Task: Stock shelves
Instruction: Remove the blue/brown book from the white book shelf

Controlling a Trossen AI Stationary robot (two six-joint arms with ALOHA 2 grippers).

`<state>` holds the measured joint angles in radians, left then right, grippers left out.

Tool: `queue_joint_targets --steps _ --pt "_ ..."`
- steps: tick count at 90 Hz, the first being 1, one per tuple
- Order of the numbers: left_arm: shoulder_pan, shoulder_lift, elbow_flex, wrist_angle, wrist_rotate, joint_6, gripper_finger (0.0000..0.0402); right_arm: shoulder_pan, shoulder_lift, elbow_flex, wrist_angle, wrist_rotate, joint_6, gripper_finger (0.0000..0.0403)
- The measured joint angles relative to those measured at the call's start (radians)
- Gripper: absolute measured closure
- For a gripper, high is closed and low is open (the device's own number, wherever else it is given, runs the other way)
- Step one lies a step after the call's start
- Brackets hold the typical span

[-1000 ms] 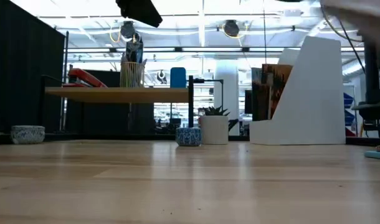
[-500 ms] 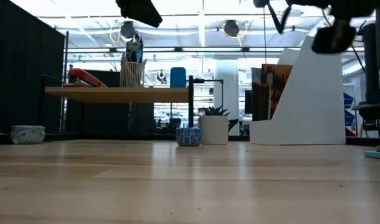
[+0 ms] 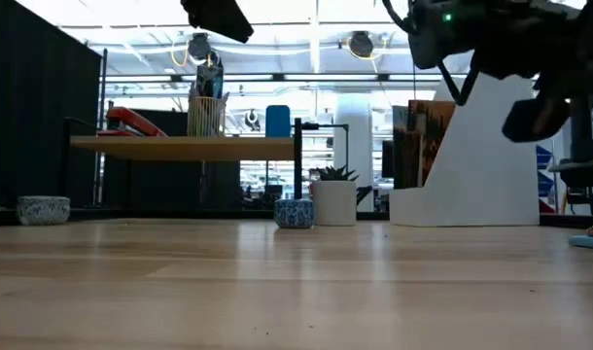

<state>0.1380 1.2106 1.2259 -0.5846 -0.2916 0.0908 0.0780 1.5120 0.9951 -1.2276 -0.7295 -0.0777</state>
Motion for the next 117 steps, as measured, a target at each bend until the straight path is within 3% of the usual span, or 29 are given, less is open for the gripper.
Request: queue_joint_targets --steps 22,39,52,73,96,108,117 --pt "0.000 0.000 0.000 0.000 0.000 -0.005 0.0207 0.000 0.000 0.000 0.025 0.161 0.041 0.0342" --pt "0.000 0.000 0.000 0.000 0.000 -0.005 0.0207 0.000 0.000 -0.001 0.046 0.178 0.049 0.0298" --pt "0.000 0.000 0.000 0.000 0.000 -0.005 0.0207 0.001 0.000 -0.001 0.043 0.249 0.089 0.0257" --pt "0.000 0.000 0.000 0.000 0.000 -0.003 0.0207 0.002 0.000 -0.001 0.022 0.235 0.127 0.0208" --pt "0.000 0.000 0.000 0.000 0.000 0.002 0.0207 -0.028 0.001 0.017 -0.049 0.233 0.130 0.0196" --pt "0.000 0.000 0.000 0.000 0.000 0.004 0.0207 -0.076 -0.014 0.094 -0.074 0.239 0.122 0.0203" --pt "0.000 0.000 0.000 0.000 0.000 0.004 0.0207 -0.122 -0.036 0.181 -0.049 0.302 0.115 0.0209"
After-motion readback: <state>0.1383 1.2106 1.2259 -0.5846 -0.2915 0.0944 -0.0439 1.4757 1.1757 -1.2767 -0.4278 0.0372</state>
